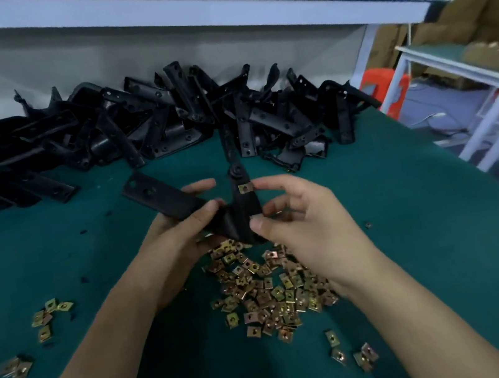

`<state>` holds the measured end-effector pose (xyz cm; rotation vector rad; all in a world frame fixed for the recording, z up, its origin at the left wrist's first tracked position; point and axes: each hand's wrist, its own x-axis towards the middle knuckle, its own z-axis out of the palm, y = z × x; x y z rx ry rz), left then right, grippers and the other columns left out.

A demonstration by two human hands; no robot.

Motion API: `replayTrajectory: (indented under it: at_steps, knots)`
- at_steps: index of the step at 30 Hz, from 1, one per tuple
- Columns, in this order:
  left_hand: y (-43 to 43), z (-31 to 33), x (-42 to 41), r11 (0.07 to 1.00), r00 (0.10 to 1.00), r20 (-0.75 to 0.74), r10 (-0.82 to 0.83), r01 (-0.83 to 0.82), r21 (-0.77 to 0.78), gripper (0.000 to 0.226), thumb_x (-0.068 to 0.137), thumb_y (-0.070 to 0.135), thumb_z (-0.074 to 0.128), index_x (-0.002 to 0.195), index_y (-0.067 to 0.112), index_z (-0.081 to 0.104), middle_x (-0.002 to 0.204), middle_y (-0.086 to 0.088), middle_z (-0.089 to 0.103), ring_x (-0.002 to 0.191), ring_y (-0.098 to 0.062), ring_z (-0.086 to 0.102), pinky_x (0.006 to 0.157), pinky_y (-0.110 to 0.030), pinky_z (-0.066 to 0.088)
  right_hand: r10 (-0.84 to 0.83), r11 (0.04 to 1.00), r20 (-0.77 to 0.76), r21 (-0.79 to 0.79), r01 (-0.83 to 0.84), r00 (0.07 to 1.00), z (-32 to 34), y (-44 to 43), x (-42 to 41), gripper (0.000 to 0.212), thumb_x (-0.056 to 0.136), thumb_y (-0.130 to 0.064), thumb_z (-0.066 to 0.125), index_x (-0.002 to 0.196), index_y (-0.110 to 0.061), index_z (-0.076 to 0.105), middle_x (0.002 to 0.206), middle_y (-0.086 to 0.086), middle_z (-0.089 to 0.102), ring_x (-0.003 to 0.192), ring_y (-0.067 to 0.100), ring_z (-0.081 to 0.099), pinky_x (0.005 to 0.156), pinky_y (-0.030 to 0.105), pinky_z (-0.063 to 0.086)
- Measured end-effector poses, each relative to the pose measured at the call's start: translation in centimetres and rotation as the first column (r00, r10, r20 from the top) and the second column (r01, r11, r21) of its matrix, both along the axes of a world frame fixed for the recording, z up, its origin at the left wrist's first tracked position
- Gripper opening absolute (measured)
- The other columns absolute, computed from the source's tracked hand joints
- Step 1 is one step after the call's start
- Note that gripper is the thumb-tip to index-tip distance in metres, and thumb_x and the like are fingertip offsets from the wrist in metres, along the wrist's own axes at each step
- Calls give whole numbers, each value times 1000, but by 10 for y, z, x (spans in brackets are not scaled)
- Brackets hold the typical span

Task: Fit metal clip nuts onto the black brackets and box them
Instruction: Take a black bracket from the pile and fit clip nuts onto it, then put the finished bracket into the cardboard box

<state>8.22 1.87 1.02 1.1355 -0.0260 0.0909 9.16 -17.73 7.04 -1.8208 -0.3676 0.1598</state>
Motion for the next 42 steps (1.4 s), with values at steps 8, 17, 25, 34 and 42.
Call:
replayTrajectory:
  at_steps: [8, 17, 25, 34, 42]
  knots:
    - [-102, 39, -37, 937, 947, 225, 228, -277, 215, 54, 84, 21, 75, 131, 40, 55, 98, 6, 72, 87, -16, 73, 76, -26, 60, -304, 950, 144, 122, 288, 942, 11, -128, -71, 47, 85, 0, 75, 106, -43, 73, 75, -12, 61, 71, 8, 58, 71, 18, 49]
    - [-303, 58, -79, 882, 935, 233, -267, 140, 450, 39, 92, 1, 69, 116, 31, 61, 103, 12, 75, 89, -11, 75, 81, -30, 61, -760, 546, 319, -158, 823, 566, 5, -302, -199, 48, 89, -8, 70, 121, -43, 64, 106, -9, 69, 96, 4, 66, 87, 26, 55]
    - [-395, 20, -102, 522, 796, 55, -603, 342, 781, 44, 96, 10, 65, 138, 20, 59, 118, 11, 69, 103, 7, 66, 88, -9, 49, -857, 325, 183, -536, 779, 483, -25, -383, -277, 44, 92, -22, 69, 133, -36, 60, 103, -21, 62, 87, -3, 61, 72, 10, 44]
    - [-389, 12, -95, 421, 828, 107, -550, 164, 892, 27, 91, 0, 63, 105, 22, 72, 105, 5, 71, 94, 14, 63, 72, 2, 40, -785, 420, -14, -747, 515, 620, -46, -409, -285, 38, 103, -23, 50, 137, -40, 55, 117, -15, 66, 93, 1, 63, 66, 15, 50]
    - [-306, 28, -71, 623, 881, 357, -311, -95, 777, 27, 94, 7, 68, 99, 34, 68, 106, 13, 72, 92, -6, 72, 79, -15, 53, -698, 518, 30, -669, 533, 716, -38, -376, -244, 34, 102, -26, 54, 131, -43, 59, 109, -18, 65, 93, -1, 59, 67, 13, 49]
